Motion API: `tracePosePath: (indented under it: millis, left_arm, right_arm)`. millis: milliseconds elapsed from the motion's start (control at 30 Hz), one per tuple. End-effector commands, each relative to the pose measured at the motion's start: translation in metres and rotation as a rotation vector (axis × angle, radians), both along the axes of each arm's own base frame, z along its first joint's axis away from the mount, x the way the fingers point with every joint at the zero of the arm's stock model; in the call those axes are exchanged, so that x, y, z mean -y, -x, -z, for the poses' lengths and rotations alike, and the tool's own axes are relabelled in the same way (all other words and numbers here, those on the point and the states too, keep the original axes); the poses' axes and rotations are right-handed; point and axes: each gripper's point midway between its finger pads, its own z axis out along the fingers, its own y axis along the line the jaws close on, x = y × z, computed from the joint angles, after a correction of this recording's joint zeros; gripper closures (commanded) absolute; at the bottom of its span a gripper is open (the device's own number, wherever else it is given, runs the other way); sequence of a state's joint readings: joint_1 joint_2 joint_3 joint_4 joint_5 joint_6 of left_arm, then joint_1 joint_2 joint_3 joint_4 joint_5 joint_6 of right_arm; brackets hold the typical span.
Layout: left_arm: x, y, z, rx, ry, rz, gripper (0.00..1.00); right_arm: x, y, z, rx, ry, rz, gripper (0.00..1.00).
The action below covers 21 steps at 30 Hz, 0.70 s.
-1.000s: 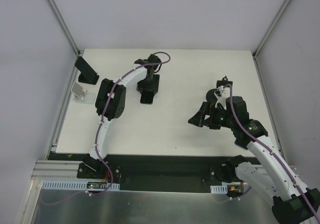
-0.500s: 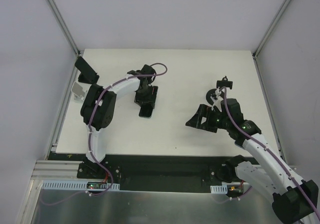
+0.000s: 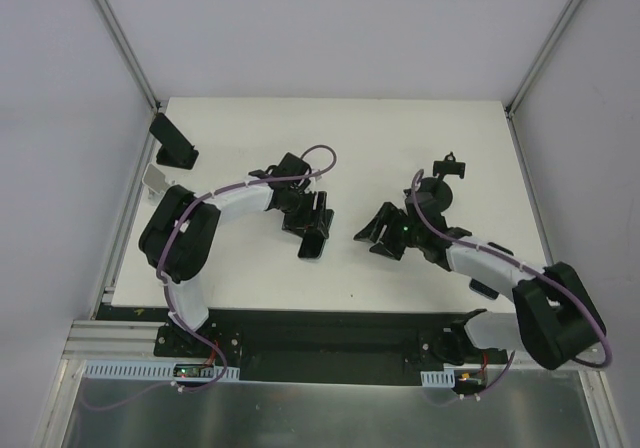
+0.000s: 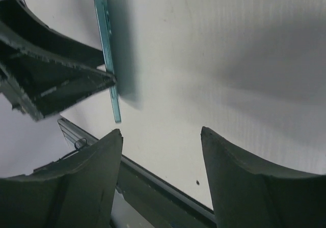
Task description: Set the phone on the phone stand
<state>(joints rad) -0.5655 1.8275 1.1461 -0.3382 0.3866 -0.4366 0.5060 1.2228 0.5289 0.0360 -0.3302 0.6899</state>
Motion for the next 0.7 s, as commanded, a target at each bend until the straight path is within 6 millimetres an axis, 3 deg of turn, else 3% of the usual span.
tracePosePath:
  millis: [0,133,400,500,667]
  left_arm:
    - [0.000,0.048,0.030,-0.174,-0.013,0.031,0.79]
    - [-0.002,0.053,0.032,-0.165,-0.005,0.043,0.80]
    - [0.002,0.061,0.037,-0.190,0.043,0.051,0.80]
    - [0.002,0.062,0.039,-0.182,0.038,0.053,0.79]
    - [0.002,0.066,0.040,-0.189,0.044,0.056,0.80]
  right_arm:
    - [-0.032,-0.050,-0.031,0.134,-0.104,0.053,0.37]
    - [-0.052,-0.064,-0.019,0.136,-0.078,0.044,0.37]
    - [-0.067,-0.075,0.001,0.155,-0.031,0.043,0.39]
    - [-0.073,-0.078,0.015,0.119,-0.024,0.032,0.45]
    - [-0.080,-0.077,0.021,0.112,-0.017,0.013,0.55]
